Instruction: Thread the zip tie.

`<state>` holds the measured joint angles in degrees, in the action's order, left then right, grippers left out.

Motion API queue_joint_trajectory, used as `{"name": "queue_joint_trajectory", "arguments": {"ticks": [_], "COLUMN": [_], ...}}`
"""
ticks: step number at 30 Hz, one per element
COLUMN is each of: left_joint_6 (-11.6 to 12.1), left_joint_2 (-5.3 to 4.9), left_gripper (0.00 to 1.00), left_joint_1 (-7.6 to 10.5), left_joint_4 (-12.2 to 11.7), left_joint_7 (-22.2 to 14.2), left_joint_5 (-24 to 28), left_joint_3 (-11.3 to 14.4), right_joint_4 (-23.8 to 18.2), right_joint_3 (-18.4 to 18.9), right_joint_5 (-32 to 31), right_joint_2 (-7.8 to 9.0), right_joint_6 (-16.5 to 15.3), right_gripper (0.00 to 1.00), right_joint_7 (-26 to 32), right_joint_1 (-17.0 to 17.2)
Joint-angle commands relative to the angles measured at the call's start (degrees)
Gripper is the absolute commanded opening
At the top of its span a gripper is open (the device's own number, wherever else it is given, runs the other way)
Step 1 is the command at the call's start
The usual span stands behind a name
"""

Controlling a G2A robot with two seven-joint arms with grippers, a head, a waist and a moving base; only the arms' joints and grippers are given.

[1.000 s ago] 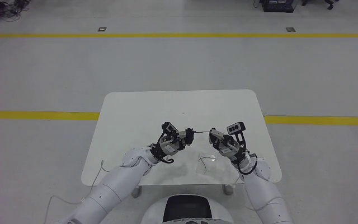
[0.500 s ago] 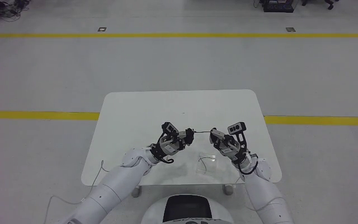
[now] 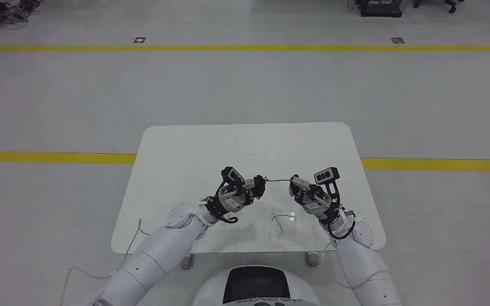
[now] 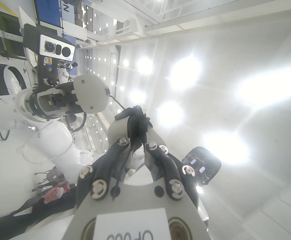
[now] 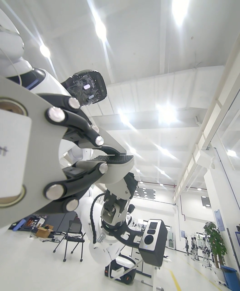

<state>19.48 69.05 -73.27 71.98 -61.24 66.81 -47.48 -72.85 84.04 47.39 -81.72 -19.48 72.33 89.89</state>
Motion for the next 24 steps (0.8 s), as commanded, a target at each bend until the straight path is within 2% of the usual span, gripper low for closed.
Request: {"name": "queue_joint_trajectory", "arguments": {"ticks": [1, 24], "left_joint_6": [0.0, 0.0], "left_joint_2": [0.0, 0.0], "left_gripper": [0.0, 0.0], "left_joint_1": [0.0, 0.0], "left_joint_4": [0.0, 0.0], "left_joint_7": [0.0, 0.0], "left_joint_5": [0.0, 0.0], "left_joint_3": [0.0, 0.0], "right_joint_4": [0.0, 1.0], "right_joint_3": [0.1, 0.8], "right_joint_5": [0.0, -0.3], "right_joint_2": [0.02, 0.23], "right_joint_6": [0.0, 0.0], "right_gripper": [0.0, 0.0], "right_joint_7": [0.0, -0.3], "right_joint_1": [0.0, -0.1]}}
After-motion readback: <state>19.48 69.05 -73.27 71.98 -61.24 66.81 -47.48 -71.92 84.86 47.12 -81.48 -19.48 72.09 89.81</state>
